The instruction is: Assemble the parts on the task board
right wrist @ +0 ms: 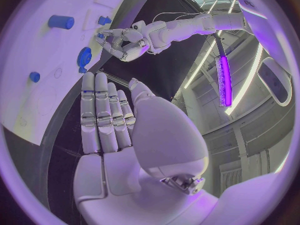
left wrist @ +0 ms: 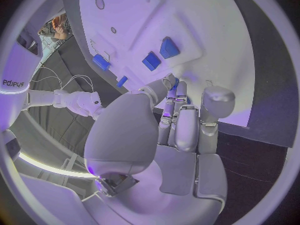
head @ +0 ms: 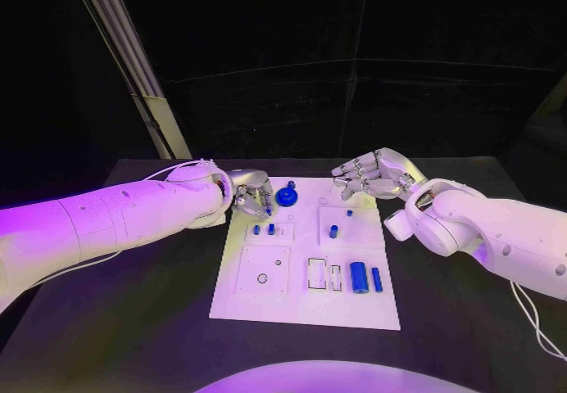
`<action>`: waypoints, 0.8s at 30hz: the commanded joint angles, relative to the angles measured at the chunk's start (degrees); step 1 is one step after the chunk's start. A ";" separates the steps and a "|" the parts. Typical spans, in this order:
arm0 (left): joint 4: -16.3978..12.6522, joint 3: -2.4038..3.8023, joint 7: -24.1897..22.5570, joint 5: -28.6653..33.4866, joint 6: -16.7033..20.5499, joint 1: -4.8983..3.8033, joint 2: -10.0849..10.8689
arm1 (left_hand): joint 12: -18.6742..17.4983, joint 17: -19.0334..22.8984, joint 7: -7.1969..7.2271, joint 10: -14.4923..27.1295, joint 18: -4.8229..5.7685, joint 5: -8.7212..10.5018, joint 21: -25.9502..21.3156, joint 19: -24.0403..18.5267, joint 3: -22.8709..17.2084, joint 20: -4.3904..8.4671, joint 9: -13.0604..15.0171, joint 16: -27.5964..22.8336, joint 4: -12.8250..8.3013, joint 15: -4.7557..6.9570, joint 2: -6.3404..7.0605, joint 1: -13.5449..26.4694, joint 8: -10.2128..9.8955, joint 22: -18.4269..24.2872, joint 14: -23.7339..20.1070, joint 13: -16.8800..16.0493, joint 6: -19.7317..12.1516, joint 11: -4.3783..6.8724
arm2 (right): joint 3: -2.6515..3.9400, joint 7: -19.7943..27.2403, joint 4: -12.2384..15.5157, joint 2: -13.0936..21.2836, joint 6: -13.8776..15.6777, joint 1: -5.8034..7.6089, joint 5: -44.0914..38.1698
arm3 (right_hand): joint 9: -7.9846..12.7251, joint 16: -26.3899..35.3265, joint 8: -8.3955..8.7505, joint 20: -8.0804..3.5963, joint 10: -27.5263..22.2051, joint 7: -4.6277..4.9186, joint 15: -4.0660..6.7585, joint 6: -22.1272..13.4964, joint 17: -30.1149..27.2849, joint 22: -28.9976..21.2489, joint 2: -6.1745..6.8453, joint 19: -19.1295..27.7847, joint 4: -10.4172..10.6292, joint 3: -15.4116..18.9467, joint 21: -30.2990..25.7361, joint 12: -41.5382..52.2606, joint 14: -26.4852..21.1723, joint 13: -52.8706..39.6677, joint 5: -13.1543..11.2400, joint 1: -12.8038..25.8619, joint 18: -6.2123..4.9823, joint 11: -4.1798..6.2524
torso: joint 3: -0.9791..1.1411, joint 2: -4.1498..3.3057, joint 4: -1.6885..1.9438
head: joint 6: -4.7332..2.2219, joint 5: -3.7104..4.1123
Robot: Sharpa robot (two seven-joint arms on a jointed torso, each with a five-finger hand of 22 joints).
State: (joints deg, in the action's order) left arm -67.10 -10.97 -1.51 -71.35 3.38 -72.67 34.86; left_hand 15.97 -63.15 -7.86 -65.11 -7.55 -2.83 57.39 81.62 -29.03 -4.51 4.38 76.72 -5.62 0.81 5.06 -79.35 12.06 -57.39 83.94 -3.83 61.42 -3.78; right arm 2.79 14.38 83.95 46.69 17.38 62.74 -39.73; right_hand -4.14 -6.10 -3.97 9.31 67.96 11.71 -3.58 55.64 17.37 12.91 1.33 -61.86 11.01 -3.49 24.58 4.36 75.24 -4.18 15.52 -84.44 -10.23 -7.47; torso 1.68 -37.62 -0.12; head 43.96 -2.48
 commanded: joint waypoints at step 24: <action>0.91 -0.06 0.87 -0.23 -1.41 0.03 -0.55 | -3.11 1.68 -1.15 3.40 0.42 -0.28 -0.27 -0.79 -1.43 -0.86 -0.61 -0.07 -0.43 -0.85 1.58 2.58 -2.76 0.03 0.84 0.13 -2.89 -1.50 | 0.03 0.53 0.08 0.03 -0.22 0.09 0.19 | -0.09 0.46 0.12 0.06 -0.41 -0.05 0.01 -0.33 -0.10 -0.17 -0.35 -0.33 0.06 -0.43 -0.34 0.40 0.09 0.17 0.10 -0.32 -0.21 0.08 | -0.01 0.06 0.03 | 0.05 0.19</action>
State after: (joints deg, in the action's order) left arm -66.19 -11.05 -0.91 -71.58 2.23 -72.58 34.36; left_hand 13.19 -61.52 -8.99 -62.01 -7.55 -2.87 57.39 81.00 -30.06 -5.12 3.82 76.72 -6.00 0.39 6.69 -77.26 9.39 -57.34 83.95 -3.76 58.80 -5.43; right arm 2.79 14.37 83.94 46.75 17.35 62.74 -39.73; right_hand -4.14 -5.81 -3.98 9.31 67.96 11.71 -3.58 55.64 17.32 12.79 1.33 -61.86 11.01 -3.49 24.58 4.60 75.24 -4.06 15.52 -84.44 -10.22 -7.47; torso 1.68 -37.56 -0.12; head 44.05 -2.27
